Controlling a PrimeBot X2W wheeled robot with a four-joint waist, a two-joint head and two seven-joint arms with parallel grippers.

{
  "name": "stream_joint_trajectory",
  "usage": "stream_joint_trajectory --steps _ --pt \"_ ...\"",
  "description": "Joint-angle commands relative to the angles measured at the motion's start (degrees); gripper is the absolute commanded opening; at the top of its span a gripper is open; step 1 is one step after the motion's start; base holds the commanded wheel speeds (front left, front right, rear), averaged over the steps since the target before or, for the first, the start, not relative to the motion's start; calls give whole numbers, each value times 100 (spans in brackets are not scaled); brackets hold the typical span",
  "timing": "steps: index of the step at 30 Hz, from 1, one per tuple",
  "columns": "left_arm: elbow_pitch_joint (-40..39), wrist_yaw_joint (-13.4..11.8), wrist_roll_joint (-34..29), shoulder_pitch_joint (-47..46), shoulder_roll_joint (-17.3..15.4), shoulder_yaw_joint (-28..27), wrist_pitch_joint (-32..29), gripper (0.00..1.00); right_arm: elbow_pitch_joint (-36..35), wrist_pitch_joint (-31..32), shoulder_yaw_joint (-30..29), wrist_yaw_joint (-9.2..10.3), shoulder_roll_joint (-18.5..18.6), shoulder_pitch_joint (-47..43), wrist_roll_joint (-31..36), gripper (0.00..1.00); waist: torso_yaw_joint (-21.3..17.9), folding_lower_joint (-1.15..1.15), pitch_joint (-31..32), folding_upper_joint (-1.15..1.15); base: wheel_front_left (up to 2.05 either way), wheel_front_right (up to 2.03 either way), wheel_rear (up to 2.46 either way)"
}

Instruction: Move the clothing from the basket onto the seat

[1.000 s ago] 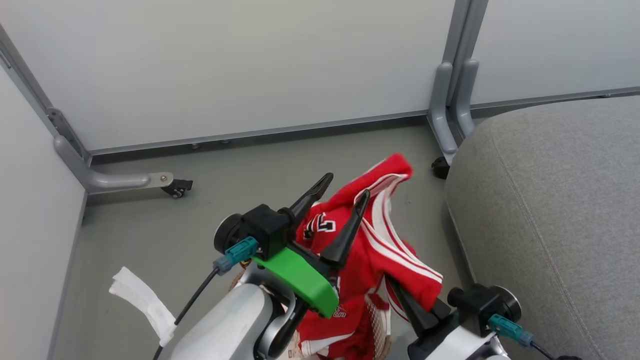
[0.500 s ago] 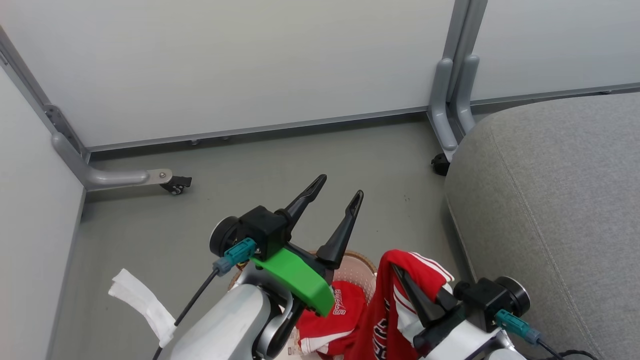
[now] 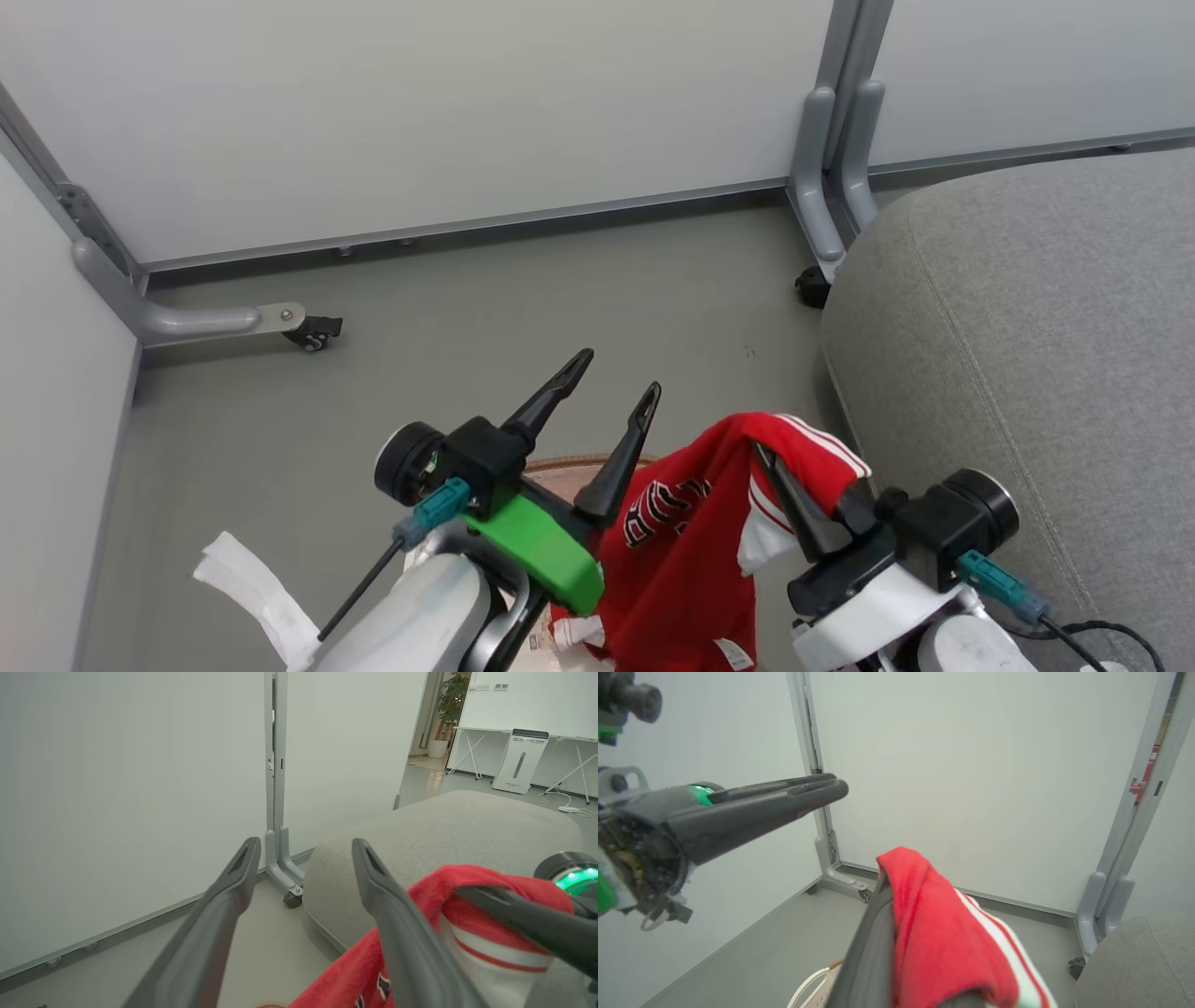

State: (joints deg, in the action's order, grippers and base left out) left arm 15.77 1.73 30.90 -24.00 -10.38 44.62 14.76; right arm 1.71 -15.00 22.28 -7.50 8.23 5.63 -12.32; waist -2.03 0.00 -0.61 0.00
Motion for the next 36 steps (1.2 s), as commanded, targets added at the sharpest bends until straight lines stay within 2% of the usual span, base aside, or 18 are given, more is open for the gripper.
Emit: stream_joint_trajectory --steps 1,9,13,18,27,36 --pt "17 108 -133 144 -76 -8 45 100 -119 -27 -73 2 32 95 39 0 -85 0 -93 0 0 0 0" --pt "-608 493 -953 580 -239 -205 44 100 -691 -27 -347 2 164 289 225 0 -363 0 -486 0 0 0 0" --pt "-785 567 -1157 846 -299 -248 38 100 -993 -27 -448 2 210 319 265 0 -579 0 -674 0 0 0 0" --pt "-955 579 -1249 956 -378 -209 38 100 -1374 -27 -681 2 150 286 245 0 -937 0 -956 0 0 0 0" --pt "-1005 581 -1336 622 -675 197 39 100 -1938 -27 -1251 2 -130 -18 247 0 -1675 0 -1397 0 0 0 0" --pt "-967 582 -1376 342 -810 461 39 100 -2130 -27 -1492 2 -303 -440 337 0 -2336 0 -1709 0 0 0 0"
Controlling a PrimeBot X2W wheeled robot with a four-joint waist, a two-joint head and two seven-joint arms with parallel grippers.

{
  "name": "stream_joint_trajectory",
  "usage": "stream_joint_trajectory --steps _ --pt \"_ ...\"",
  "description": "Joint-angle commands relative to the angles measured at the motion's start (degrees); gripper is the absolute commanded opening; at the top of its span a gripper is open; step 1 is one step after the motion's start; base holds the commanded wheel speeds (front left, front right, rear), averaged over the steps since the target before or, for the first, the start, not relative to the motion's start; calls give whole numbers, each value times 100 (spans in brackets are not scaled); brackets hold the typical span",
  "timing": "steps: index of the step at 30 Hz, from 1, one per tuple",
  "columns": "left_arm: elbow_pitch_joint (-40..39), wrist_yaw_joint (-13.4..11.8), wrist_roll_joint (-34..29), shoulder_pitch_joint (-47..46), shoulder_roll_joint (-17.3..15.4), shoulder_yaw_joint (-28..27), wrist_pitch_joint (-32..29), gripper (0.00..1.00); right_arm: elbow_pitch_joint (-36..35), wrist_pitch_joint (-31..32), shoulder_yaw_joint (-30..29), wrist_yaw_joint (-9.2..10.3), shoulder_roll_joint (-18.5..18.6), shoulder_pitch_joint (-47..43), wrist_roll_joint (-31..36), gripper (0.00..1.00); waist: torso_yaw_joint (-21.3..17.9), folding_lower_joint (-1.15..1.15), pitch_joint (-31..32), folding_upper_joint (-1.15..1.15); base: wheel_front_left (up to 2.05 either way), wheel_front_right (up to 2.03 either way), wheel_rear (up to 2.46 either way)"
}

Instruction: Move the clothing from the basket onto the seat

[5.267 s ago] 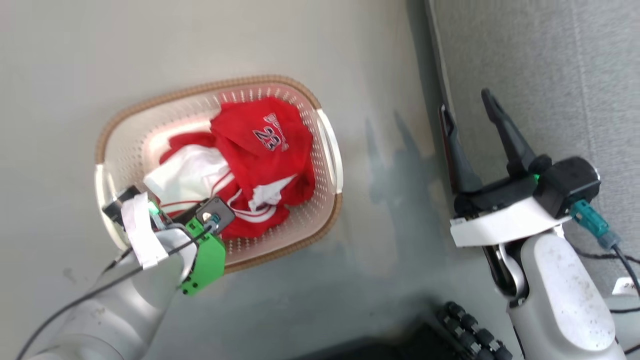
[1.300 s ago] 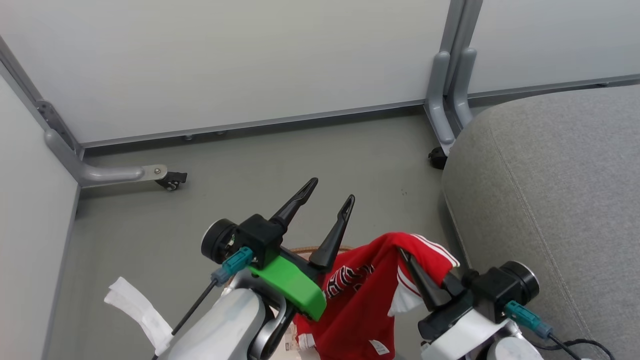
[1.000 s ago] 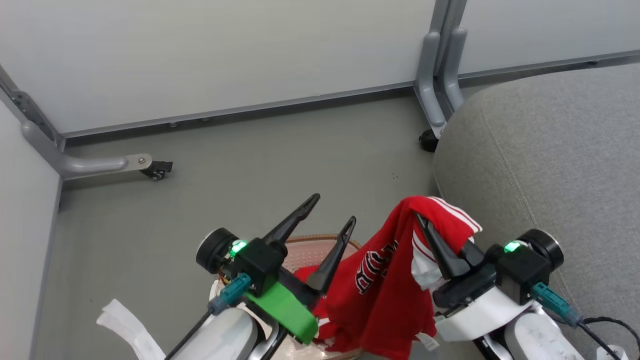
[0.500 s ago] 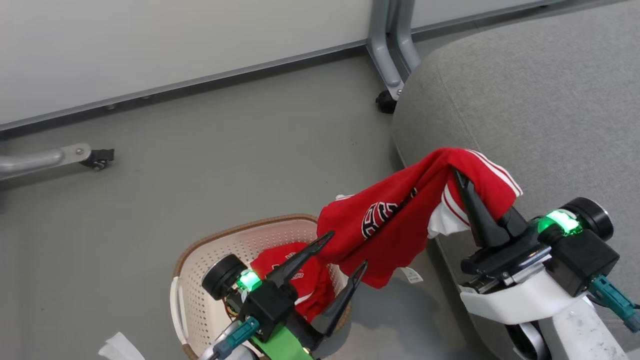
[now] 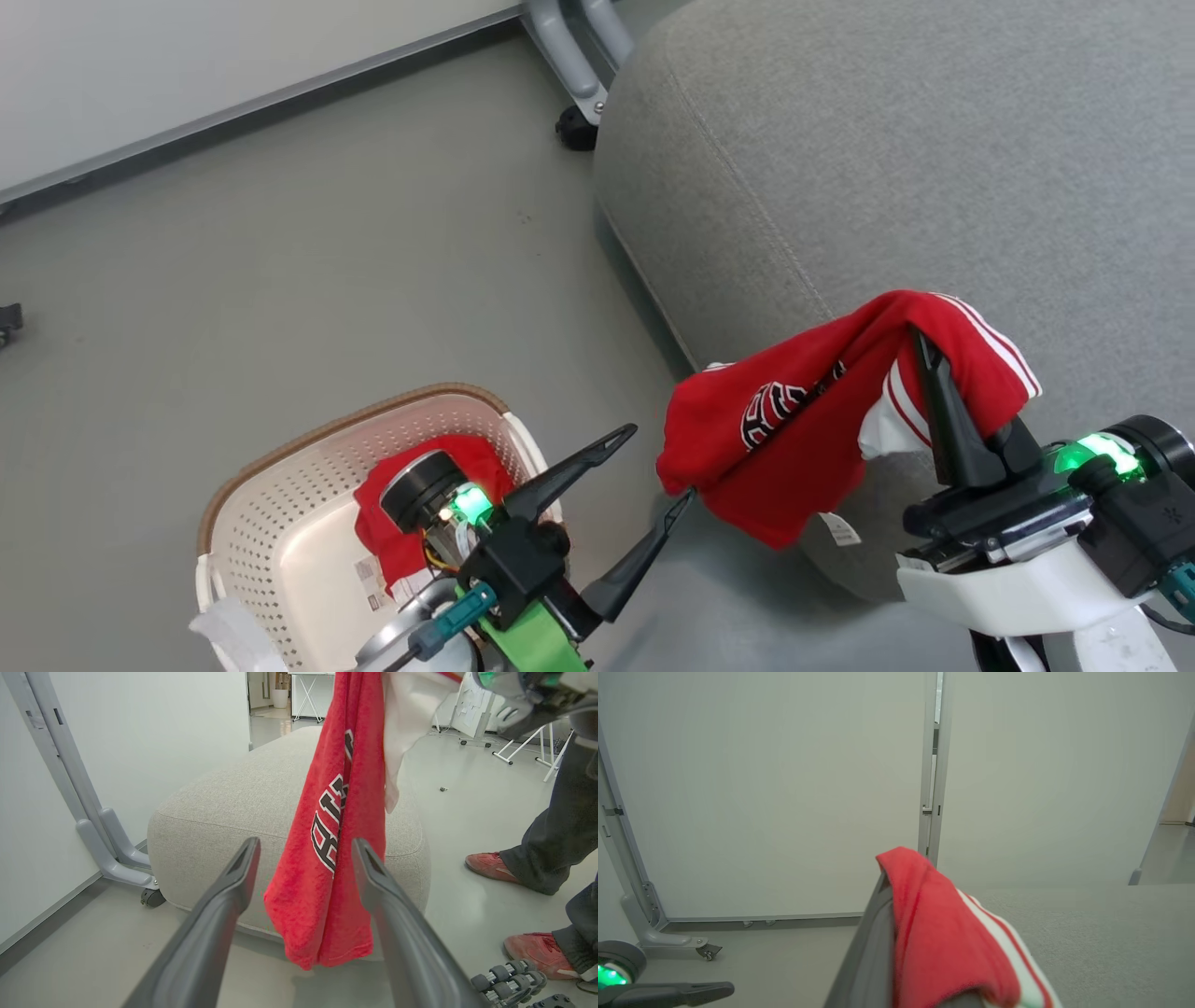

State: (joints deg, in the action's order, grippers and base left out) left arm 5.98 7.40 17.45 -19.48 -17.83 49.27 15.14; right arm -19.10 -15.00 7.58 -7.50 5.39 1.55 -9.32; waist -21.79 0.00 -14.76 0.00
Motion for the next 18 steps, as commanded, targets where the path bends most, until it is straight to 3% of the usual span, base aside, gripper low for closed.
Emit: stream_joint_trajectory --steps 1,5,10,15,18 --pt "18 15 -25 -135 -78 3 1 100 -65 -27 -36 2 -29 -48 37 0 -411 0 -339 0 0 0 0" --pt "37 14 41 -244 -155 54 1 100 -175 -27 -232 2 -158 61 -299 0 -589 0 -536 0 0 0 0" --pt "13 9 -63 -412 -276 37 0 100 -398 -27 -604 2 -217 982 -857 0 -701 0 -948 0 0 0 0" --pt "-47 9 -49 -694 -442 217 1 100 -169 -26 -986 2 402 2496 -1091 0 -578 0 -1433 0 0 0 0" --pt "-85 8 -52 -937 -565 314 1 100 193 -21 -1338 2 999 3531 -1161 0 -377 0 -1805 0 0 0 0"
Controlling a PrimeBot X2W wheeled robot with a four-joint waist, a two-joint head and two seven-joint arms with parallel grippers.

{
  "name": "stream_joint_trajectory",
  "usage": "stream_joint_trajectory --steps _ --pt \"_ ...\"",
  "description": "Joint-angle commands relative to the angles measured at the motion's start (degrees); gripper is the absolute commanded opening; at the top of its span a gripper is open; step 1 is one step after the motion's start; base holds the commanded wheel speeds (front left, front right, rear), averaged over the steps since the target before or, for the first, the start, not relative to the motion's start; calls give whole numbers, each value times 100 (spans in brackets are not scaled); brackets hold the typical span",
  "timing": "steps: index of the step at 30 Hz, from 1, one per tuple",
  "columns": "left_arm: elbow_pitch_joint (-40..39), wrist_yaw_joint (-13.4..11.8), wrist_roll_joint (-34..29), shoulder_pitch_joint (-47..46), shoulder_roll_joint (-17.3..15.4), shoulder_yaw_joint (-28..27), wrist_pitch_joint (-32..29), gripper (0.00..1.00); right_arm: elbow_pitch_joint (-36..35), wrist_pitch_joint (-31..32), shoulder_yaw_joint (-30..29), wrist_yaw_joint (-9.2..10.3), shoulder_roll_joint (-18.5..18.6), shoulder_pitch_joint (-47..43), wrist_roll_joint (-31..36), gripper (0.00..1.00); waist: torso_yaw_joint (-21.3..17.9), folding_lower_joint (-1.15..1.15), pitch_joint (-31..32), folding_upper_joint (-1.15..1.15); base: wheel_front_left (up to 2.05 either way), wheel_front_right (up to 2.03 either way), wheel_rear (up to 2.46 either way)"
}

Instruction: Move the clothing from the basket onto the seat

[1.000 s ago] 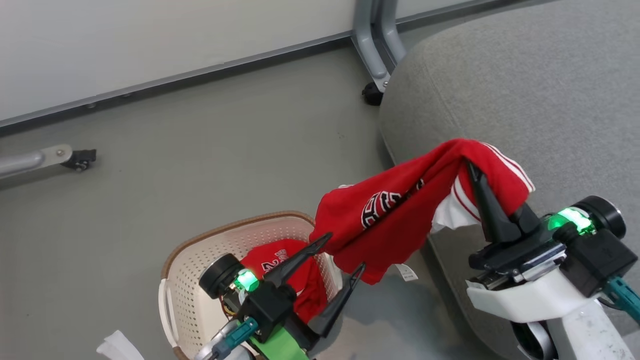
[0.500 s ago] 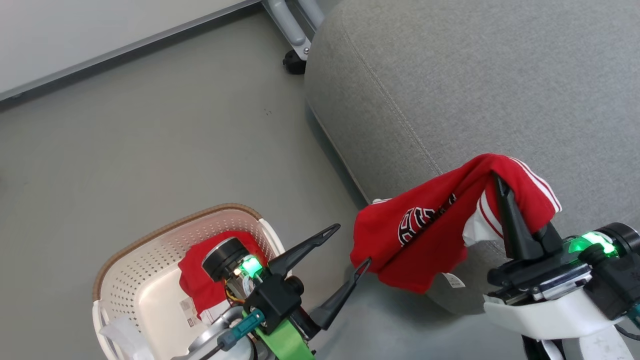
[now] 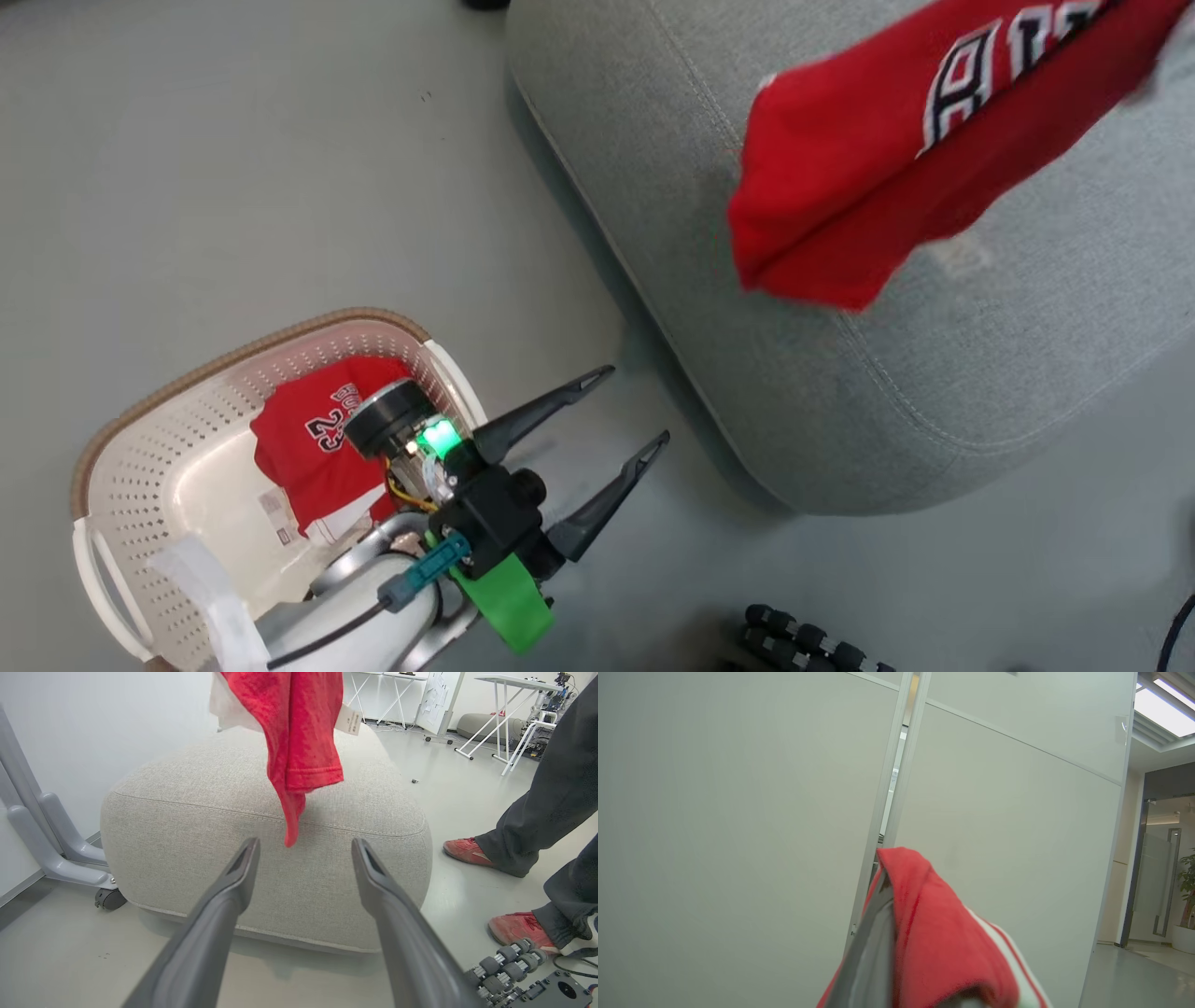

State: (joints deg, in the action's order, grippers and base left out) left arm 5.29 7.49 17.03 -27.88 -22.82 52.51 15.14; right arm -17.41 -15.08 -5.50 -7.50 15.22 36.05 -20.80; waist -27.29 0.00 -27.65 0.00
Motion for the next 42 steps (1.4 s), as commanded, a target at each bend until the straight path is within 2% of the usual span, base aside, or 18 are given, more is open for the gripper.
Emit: stream_joint_trajectory --steps 1,4,8,12,15,21,25,26,27,28,29,36,42 --pt "-26 0 -13 -164 -91 4 1 100 161 -13 -119 2 186 372 -29 0 240 0 -613 0 0 0 0" --pt "-71 0 -41 -367 -161 -7 1 100 650 -12 -460 2 734 1234 -136 0 465 0 -935 0 0 0 0" --pt "-119 0 -91 -515 -201 -34 1 100 1322 -12 -750 3 1248 1862 -73 0 694 0 -1211 0 0 0 0" --pt "-148 0 -140 -622 -186 -44 1 100 1865 -13 -918 2 1401 1713 17 0 862 0 -1370 0 0 0 0" --pt "-136 0 -162 -653 -149 -68 1 100 2240 -12 -1229 3 1202 1321 90 0 921 0 -1420 0 0 0 0" --pt "-87 0 -168 -585 -62 -77 1 100 3003 -13 -2075 3 286 177 463 0 958 0 -1368 0 0 0 0" --pt "-45 0 -209 -495 -35 -37 1 100 3385 -13 -2529 4 -222 -411 385 0 977 0 -1229 0 0 0 0" --pt "-43 0 -199 -452 -11 -52 1 100 3431 -13 -2583 4 -297 -527 400 8 980 0 -1184 0 0 0 0" --pt "-38 0 -195 -408 18 -70 1 100 3486 -13 -2649 4 -386 -679 400 20 995 0 -1118 0 0 0 0" --pt "-23 0 -186 -368 38 -81 1 100 3527 -13 -2708 4 -454 -812 399 49 1012 0 -1042 0 0 0 0" --pt "-9 0 -168 -301 83 -90 1 100 3566 -13 -2780 4 -513 -1010 435 100 1037 0 -930 0 0 0 0" --pt "13 0 -132 103 478 -348 1 100 3290 -13 -2714 4 -848 -2127 741 100 1224 0 -341 0 0 0 0" --pt "96 -2 -109 573 867 -796 1 100 2975 -13 -1958 4 -1081 -2926 884 100 1493 0 229 0 0 0 0"
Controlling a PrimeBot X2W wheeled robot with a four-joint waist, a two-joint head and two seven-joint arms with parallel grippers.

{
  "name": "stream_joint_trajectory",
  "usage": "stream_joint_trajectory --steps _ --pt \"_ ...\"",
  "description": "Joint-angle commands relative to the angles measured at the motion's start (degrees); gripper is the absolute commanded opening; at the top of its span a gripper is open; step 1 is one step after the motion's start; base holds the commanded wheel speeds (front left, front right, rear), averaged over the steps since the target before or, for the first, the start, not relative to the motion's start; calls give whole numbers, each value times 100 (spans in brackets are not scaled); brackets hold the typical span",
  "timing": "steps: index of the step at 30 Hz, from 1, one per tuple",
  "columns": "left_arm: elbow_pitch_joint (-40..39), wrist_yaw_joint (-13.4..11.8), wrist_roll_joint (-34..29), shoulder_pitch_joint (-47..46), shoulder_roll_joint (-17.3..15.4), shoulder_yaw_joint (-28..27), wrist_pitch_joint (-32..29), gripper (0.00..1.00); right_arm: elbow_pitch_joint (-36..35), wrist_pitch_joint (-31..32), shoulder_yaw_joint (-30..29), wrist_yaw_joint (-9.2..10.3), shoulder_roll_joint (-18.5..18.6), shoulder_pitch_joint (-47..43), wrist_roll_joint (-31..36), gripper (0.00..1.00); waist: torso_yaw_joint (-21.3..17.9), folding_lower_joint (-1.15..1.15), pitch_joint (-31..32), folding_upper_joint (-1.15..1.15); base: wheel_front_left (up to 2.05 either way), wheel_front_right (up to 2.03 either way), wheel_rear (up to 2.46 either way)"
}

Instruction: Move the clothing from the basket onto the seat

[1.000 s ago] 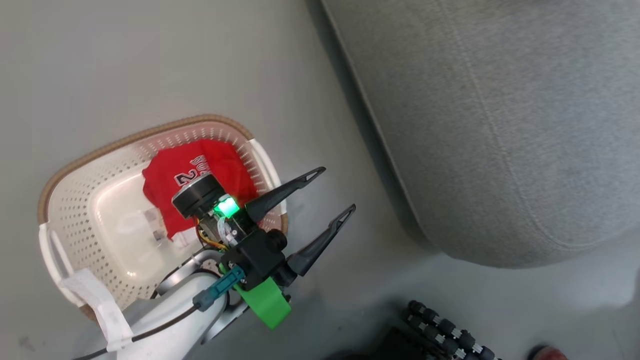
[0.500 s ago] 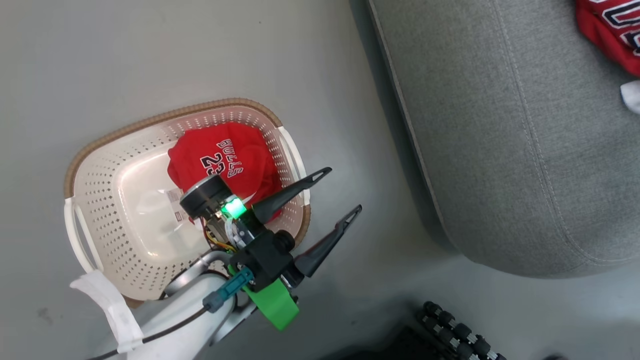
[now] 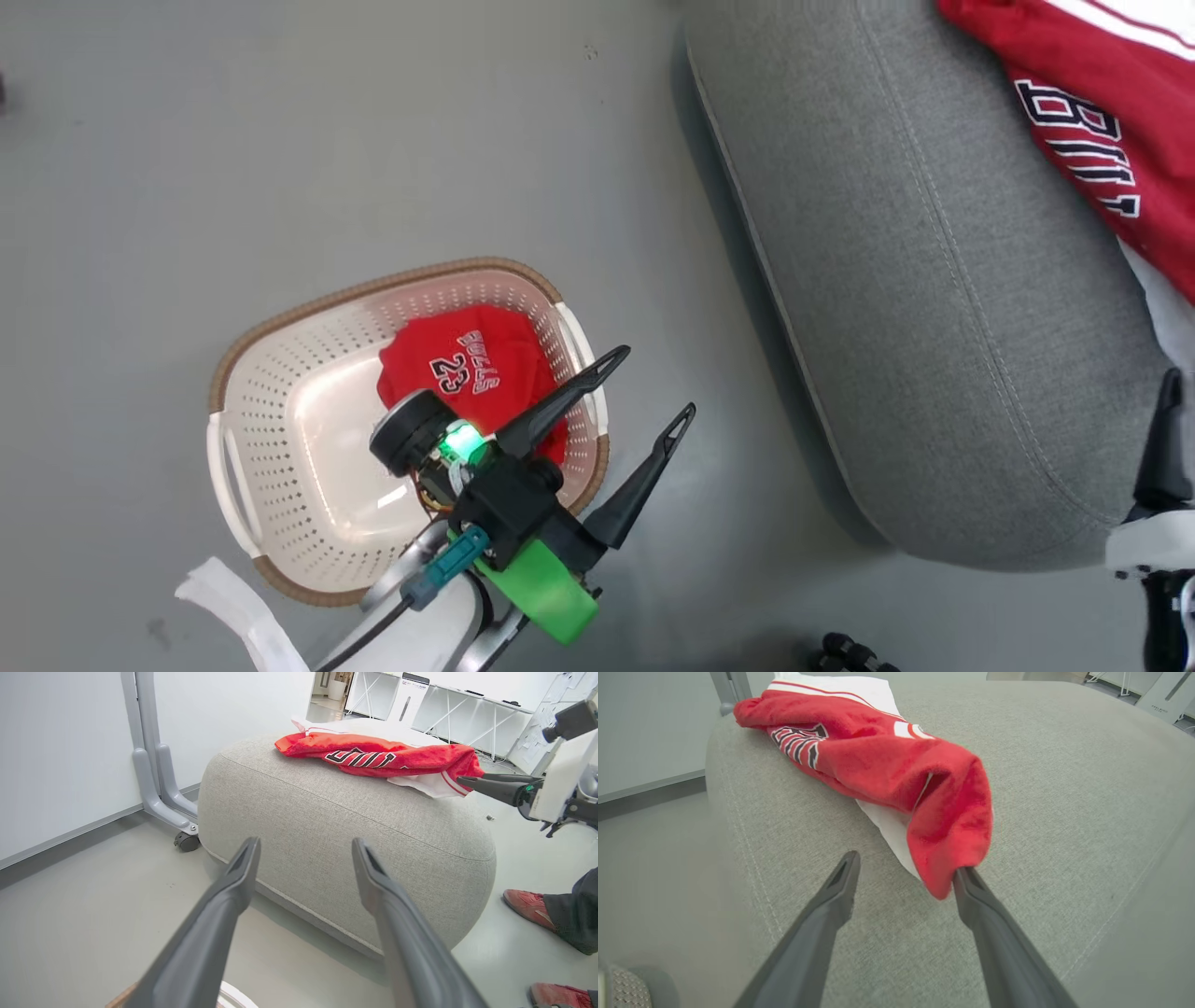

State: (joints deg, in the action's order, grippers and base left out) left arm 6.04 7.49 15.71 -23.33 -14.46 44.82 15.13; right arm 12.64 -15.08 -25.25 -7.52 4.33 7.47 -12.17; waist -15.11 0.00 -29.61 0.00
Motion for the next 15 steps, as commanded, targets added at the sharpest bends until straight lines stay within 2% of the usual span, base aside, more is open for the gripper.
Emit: stream_joint_trajectory --steps 1,7,11,15 --pt "56 -2 17 209 115 -115 2 100 -43 -13 160 6 -32 -162 33 100 366 0 563 0 0 0 0" --pt "221 -3 -9 729 621 -694 2 100 -9 -13 1244 6 -102 -472 229 100 1003 0 1244 0 0 0 0" --pt "330 -11 -83 1054 821 -1134 2 100 -40 -13 1786 6 -75 -482 366 100 1465 0 1684 0 0 0 0" --pt "382 -136 -203 1378 999 -1654 2 100 -159 -13 2180 6 24 -444 430 100 1835 0 2137 0 0 0 0"
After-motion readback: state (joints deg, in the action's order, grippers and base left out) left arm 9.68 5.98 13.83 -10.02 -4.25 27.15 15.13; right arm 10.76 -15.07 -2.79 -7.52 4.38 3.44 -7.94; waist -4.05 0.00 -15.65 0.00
